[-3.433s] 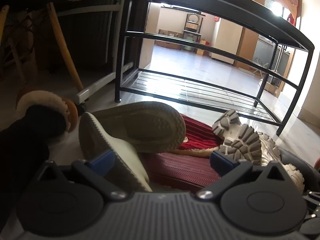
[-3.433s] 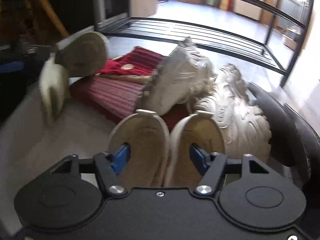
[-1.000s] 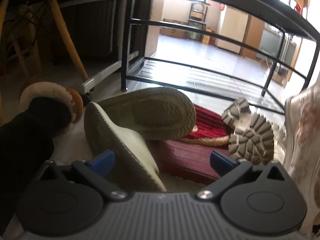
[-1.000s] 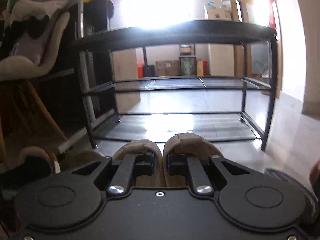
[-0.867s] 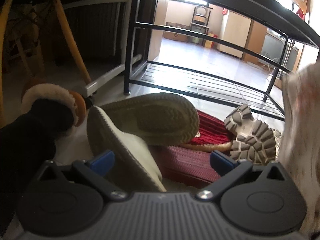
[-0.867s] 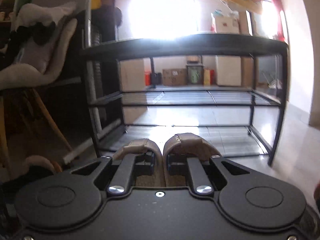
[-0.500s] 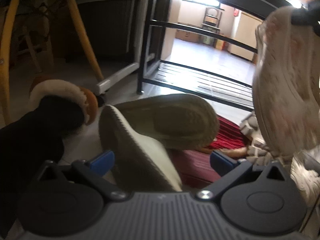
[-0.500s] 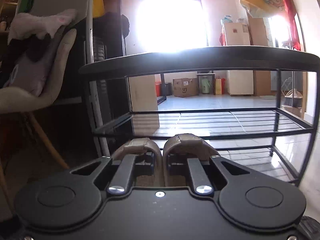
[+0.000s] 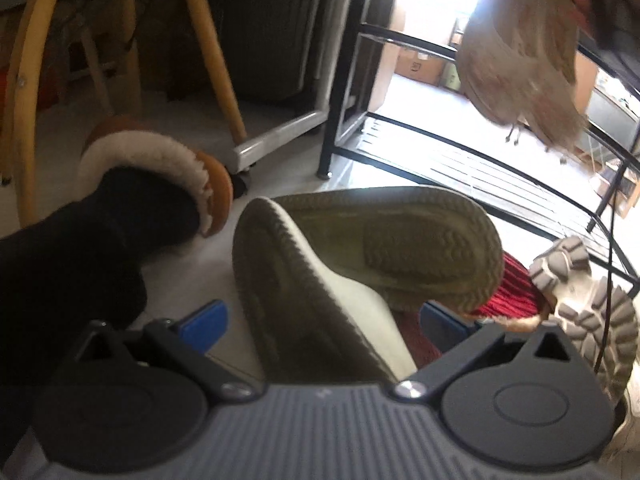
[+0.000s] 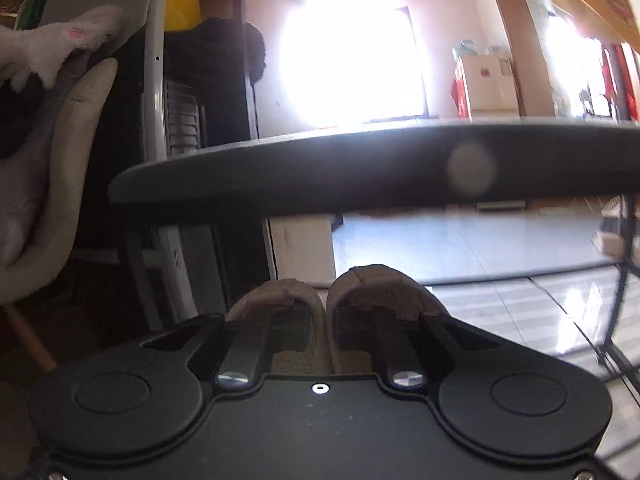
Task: Organize scattered shoes
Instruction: 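Carry the flats with the right gripper toward the black shoe rack, then insert the flats onto the rack's middle shelf and open the right gripper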
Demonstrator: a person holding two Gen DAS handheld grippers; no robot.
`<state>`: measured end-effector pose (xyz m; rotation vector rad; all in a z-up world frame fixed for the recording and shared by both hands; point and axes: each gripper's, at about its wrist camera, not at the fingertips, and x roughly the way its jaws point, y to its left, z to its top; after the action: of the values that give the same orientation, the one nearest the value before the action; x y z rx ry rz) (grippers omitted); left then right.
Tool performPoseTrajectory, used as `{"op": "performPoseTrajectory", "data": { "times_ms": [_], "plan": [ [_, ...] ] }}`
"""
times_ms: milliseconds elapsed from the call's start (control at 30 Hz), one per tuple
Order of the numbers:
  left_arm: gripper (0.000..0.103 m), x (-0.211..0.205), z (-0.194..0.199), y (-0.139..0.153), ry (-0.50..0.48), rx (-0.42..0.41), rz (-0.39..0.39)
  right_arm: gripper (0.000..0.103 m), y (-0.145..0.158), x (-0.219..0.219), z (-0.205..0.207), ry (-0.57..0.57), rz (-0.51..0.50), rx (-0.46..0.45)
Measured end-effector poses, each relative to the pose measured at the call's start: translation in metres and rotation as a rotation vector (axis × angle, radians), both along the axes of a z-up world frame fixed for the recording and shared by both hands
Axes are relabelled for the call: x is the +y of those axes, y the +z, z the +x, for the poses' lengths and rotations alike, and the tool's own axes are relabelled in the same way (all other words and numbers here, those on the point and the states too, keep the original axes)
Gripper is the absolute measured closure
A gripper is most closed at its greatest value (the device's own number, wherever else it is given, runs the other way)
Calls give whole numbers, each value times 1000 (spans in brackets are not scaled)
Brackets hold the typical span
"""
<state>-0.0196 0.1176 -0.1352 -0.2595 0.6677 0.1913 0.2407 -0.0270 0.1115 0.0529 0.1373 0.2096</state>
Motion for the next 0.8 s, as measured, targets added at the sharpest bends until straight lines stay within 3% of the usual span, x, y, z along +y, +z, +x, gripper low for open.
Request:
{"op": "performPoseTrajectory", "data": {
  "times_ms": [133, 500, 700, 800],
  "plan": [
    [1, 6, 6, -7, 22, 23, -13, 91, -2, 33, 36, 17, -84, -39],
    [0, 20, 14, -14, 77, 42, -56, 91, -32, 80, 109, -9, -236, -24],
    [0, 19, 16, -15, 74, 39, -51, 91, -34, 78, 139, -61, -194, 23],
    [0, 19, 16, -15, 70, 36, -48, 91, -38, 81, 152, -83, -218, 1]
  ]
}}
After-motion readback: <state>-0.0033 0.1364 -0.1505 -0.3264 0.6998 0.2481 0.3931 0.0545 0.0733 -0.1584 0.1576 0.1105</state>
